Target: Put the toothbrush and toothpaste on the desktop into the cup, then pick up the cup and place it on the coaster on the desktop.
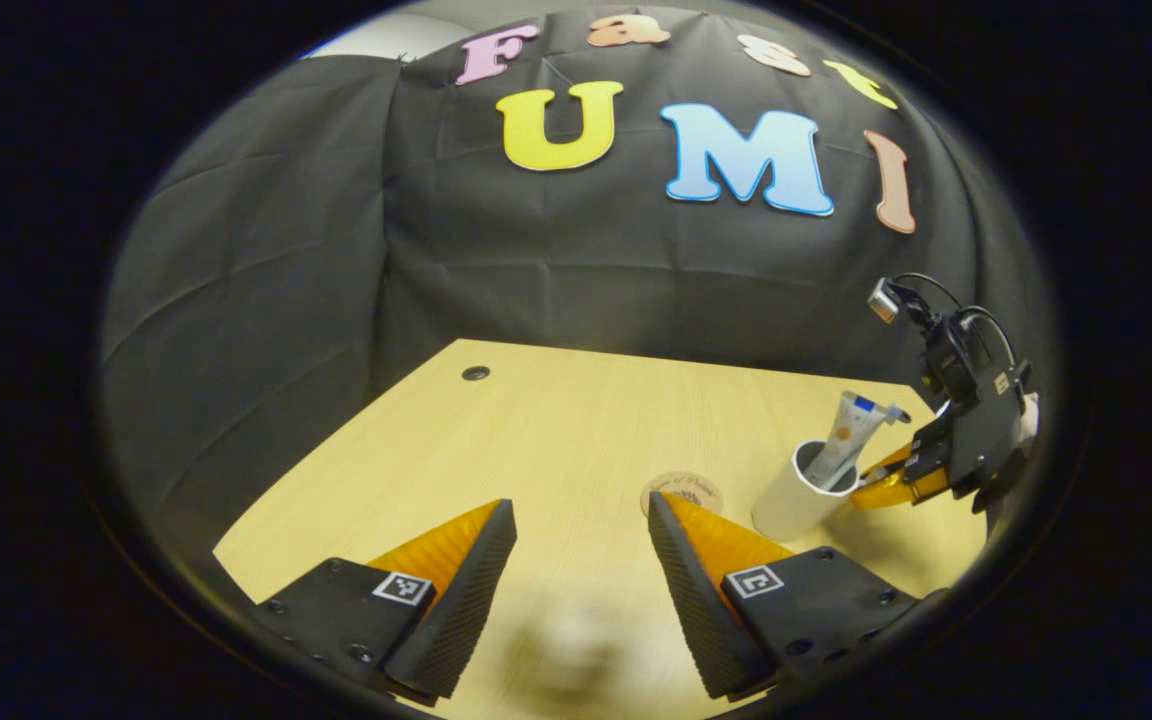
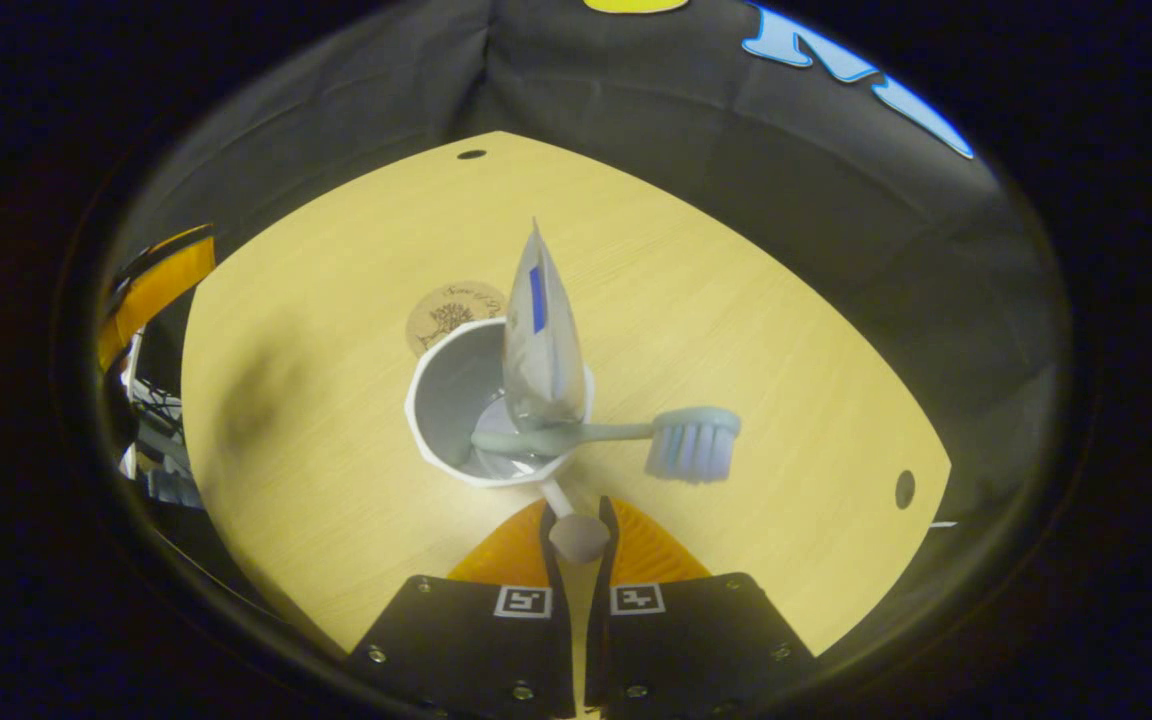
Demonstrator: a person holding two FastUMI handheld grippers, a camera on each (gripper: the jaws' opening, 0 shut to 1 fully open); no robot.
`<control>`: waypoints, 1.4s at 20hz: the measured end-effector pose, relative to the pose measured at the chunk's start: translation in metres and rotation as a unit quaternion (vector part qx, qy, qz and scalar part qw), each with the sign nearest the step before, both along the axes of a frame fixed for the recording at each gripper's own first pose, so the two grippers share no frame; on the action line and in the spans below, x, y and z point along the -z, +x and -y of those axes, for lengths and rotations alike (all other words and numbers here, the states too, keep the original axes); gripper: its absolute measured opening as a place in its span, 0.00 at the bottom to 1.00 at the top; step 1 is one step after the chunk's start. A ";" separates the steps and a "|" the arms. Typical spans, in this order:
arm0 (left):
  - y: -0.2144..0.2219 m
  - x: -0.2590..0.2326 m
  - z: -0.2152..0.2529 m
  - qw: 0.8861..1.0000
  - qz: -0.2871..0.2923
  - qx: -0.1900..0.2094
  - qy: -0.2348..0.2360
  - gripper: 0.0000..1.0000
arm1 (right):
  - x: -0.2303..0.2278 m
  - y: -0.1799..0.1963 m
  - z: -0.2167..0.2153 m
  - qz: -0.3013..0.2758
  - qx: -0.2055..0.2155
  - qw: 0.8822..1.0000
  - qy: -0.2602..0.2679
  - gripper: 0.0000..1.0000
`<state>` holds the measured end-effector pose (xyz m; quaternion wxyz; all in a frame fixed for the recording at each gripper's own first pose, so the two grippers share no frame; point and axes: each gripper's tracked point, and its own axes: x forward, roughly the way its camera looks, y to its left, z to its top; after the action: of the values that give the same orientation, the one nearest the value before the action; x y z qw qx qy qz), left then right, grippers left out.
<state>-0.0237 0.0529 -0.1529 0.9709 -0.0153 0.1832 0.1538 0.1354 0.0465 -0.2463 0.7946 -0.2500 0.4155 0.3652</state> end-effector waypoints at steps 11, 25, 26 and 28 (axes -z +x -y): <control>-0.023 -0.004 -0.024 1.000 0.007 -0.004 0.001 0.91 | -0.022 -0.001 -0.043 0.001 0.018 0.999 0.026 0.07; -0.055 -0.003 -0.090 0.999 0.004 -0.036 0.003 0.91 | -0.027 0.021 -0.117 0.012 -0.004 0.999 0.038 0.07; -0.056 -0.001 -0.094 0.999 0.004 -0.039 0.001 0.91 | -0.024 0.022 -0.121 0.010 -0.004 0.999 0.037 0.06; -0.058 0.002 -0.099 0.999 0.001 -0.042 -0.002 0.89 | -0.024 0.018 -0.114 0.014 -0.008 0.999 0.033 0.06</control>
<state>-0.0815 0.1522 -0.1551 0.9636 -0.0255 0.1820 0.1940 0.1539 0.1602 -0.2222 0.8056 -0.2318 0.3898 0.3812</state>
